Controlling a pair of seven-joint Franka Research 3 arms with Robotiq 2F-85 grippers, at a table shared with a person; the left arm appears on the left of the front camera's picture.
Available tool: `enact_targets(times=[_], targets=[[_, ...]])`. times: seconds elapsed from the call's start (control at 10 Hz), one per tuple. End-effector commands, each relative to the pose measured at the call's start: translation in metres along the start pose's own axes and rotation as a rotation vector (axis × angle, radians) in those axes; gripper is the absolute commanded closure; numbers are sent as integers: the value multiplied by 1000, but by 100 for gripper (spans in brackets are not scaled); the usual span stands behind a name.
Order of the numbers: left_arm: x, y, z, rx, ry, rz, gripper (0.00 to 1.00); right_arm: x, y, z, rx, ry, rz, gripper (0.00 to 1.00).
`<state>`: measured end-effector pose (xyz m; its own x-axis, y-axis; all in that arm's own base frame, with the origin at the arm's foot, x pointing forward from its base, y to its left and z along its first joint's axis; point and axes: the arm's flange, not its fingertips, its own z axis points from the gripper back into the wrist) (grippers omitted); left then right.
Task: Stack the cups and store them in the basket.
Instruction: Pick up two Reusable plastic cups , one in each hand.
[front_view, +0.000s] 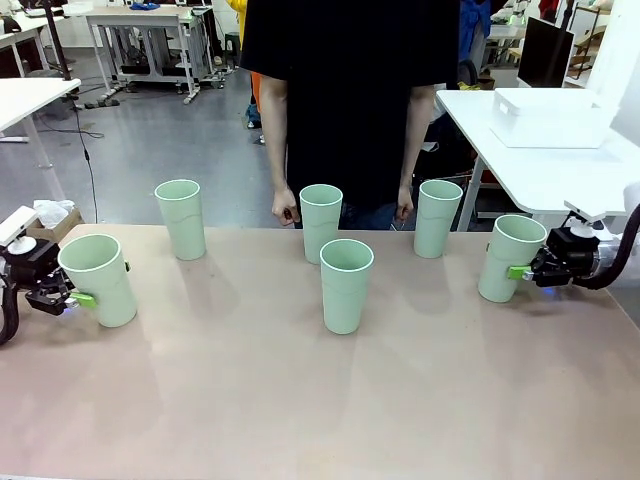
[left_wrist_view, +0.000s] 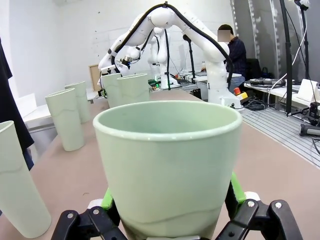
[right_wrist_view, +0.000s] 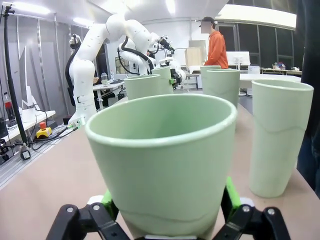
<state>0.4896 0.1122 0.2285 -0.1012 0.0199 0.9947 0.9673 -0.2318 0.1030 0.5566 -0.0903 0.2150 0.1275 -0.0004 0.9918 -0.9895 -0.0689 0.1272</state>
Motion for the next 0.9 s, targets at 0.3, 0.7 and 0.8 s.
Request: enact_targets(times=[0.3,0.7,0.8], targets=[[-1,-7,-8,40,5,-61,24,7,-1,-6,-20,-39,-18,25],[2,-6,-6,10,8,-29,62,6,1,-5,106,-14,-34,35],[3,4,1,32,12,-27,62,0,0,-1,2,-8,-1,35]])
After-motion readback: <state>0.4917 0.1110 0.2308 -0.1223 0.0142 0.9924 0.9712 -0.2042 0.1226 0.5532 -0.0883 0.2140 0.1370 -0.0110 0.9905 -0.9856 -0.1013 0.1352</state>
